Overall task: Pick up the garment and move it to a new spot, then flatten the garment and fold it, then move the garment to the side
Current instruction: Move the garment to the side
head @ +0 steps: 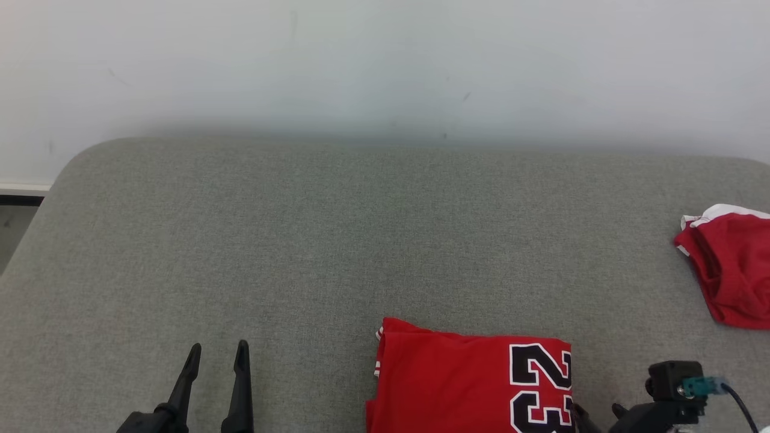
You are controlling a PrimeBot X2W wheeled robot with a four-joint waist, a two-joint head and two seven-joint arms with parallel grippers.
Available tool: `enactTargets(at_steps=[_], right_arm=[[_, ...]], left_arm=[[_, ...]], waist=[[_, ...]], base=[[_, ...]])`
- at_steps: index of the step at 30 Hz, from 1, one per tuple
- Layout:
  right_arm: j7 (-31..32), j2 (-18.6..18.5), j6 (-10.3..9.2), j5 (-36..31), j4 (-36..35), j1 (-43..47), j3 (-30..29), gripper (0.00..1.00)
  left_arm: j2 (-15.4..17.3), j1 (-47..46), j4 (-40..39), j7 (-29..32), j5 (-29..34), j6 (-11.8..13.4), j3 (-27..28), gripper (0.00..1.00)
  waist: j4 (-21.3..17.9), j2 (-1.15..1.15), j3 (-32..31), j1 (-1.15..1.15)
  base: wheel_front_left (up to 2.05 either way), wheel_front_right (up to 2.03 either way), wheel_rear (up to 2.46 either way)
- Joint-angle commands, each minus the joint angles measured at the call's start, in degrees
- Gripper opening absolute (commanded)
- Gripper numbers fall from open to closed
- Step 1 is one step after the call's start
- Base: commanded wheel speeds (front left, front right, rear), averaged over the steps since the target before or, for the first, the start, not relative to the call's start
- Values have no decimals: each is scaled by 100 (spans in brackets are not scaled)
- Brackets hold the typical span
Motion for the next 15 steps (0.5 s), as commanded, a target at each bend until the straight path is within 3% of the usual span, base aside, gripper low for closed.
enactTargets(at_steps=[1,15], right_arm=[[45,3,-11,-57,56,-125,71,100],[103,0,-11,-203,1230,-664,316,100]], left_arm=[[-2,-23,-13,-19,-26,-6,-10,100],[-27,-138,-13,-19,-49,-7,-105,100]], waist=[[42,0,37,-1],[233,0,229,-1]], base=[[0,0,0],[0,0,0]])
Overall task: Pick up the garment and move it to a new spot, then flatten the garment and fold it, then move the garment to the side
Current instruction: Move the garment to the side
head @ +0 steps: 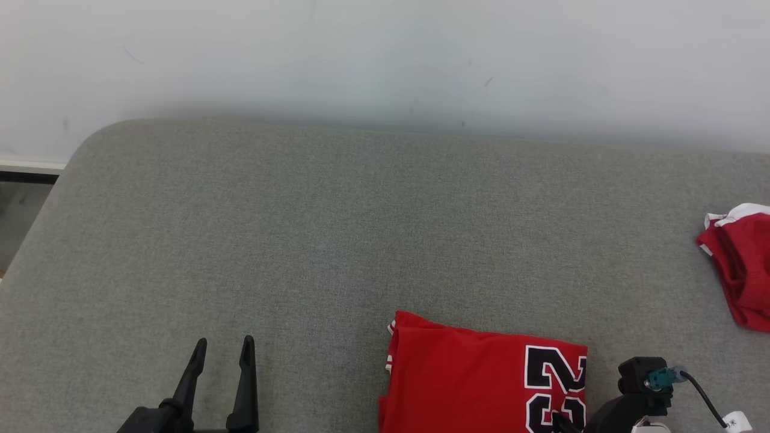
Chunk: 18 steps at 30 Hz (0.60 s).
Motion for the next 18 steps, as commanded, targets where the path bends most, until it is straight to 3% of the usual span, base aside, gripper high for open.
enactTargets(at_steps=[1,5,6,7,8,9,18], right_arm=[[-49,5,-11,100,216,-73,50,100],[-98,21,-11,202,463,-192,185,100],[-118,25,-11,193,505,-237,216,81],[-161,29,-1,156,533,-291,255,31],[-210,32,2,115,534,-336,284,9],[-259,30,2,80,527,-391,294,0],[-303,-4,-4,-392,319,-941,67,0]], left_arm=[[-13,-115,-4,-19,-41,-7,-1,100],[-14,-150,-19,-19,-47,-7,24,100],[-15,-159,-21,-19,-44,-7,30,100],[-16,-166,-23,-19,-39,-7,36,100],[-16,-171,-26,-19,-35,-7,46,100],[-17,-176,-32,-19,-33,-7,58,100],[-19,-218,-159,-19,0,-7,47,100]], waist=[[59,0,69,-1],[77,0,140,-1],[77,0,152,-1],[76,0,162,-1],[71,0,173,-1],[64,0,182,-1],[-91,0,227,-1]], base=[[0,0,0],[0,0,0],[0,0,0],[0,0,0],[0,0,0],[0,0,0],[0,0,0]])
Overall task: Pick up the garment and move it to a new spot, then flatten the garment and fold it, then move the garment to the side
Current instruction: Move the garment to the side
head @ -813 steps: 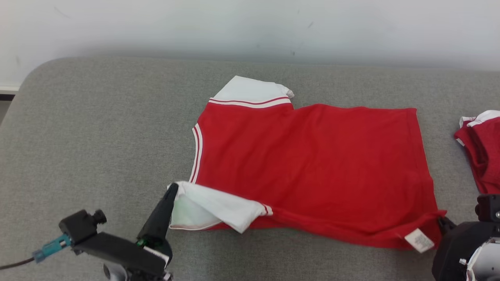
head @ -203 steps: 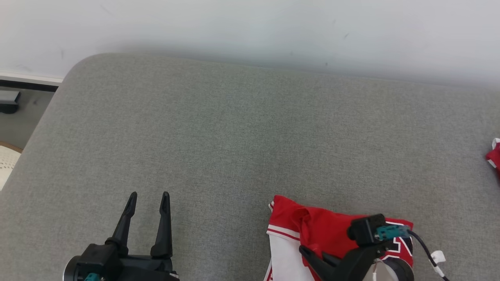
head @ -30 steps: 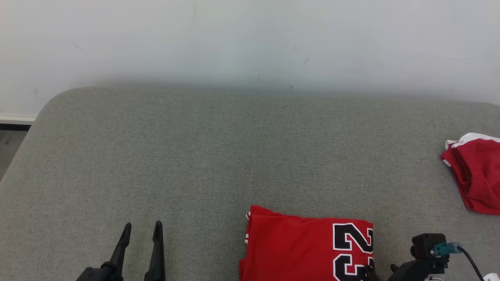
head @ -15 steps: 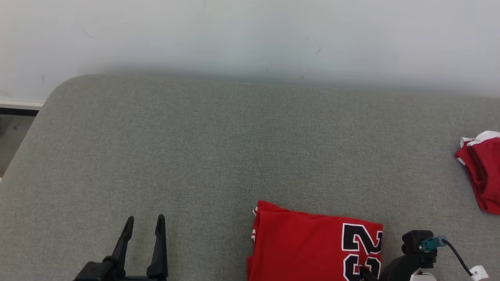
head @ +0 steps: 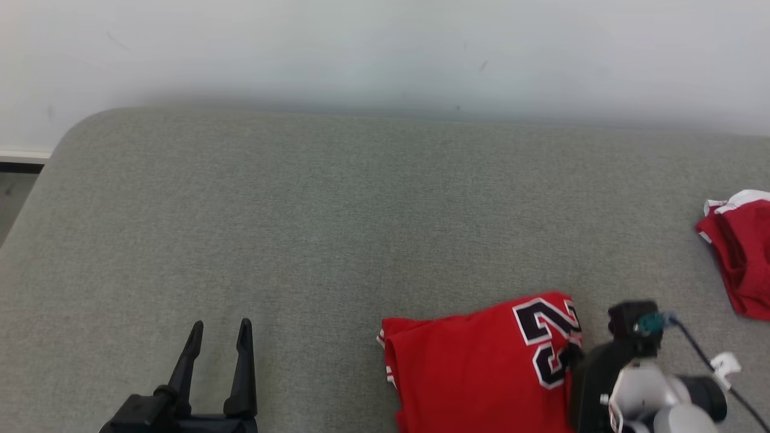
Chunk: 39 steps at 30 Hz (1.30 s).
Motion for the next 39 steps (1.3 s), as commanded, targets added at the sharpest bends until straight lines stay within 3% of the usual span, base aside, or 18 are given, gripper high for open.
enactTargets(at_steps=[1,12,24,31,39], right_arm=[[8,-8,4,-20,-59,-154,-36,0],[347,-844,4,-3,223,-1708,-181,0],[383,-1197,4,-62,1083,-3587,-703,0],[331,-1463,4,-348,865,-3642,-1320,0],[-37,-1774,4,-1070,1110,-3693,-1457,0]], left_arm=[[-3,-50,-53,-17,-41,-7,-2,100],[-6,-293,-482,-18,-163,8,-15,100],[-4,-679,-582,-17,-77,4,-201,100],[-5,-635,-613,-18,-124,-2,-234,100],[23,-707,-649,-17,-12,-5,-323,100]], waist=[[-65,0,27,-1],[-501,0,471,-1],[-1000,0,1031,-1],[-1125,0,1027,-1],[-1133,0,1170,-1]], base=[[0,0,0],[0,0,0],[0,0,0],[0,0,0],[0,0,0]])
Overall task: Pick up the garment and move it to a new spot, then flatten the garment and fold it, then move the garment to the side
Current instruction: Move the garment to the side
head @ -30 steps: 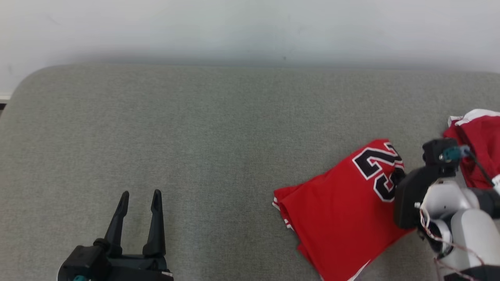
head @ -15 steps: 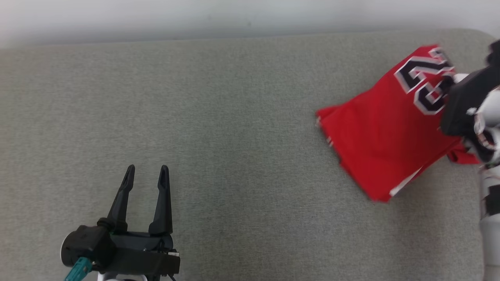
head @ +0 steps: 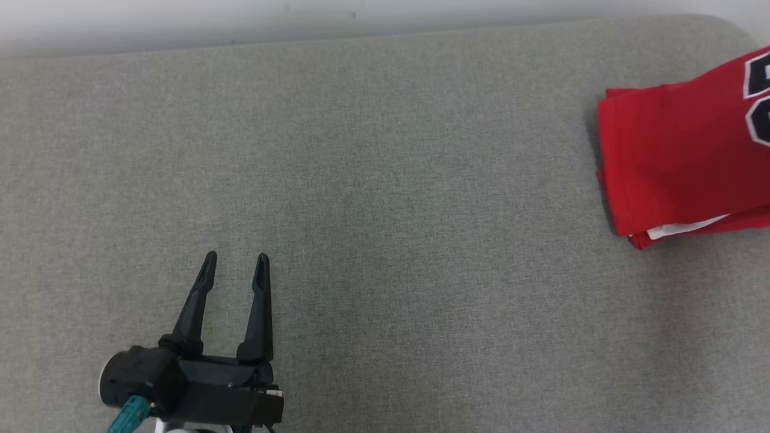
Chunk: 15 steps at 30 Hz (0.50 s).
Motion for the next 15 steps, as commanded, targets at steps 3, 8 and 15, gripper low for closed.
enactTargets(at_steps=[3,8,15], right_arm=[[-230,-168,4,-384,216,-108,-65,0],[-687,-411,4,-895,518,-218,-262,0],[-1233,-598,4,-1522,963,-287,-506,0]], left_arm=[[91,-126,-20,-17,90,-5,-38,100],[216,-199,-34,-17,86,-6,-107,100],[319,-269,-59,-17,69,-6,-197,100]], waist=[[76,-1,183,0],[214,-1,395,0],[380,-1,586,0]], base=[[0,0,0],[0,0,0],[0,0,0]])
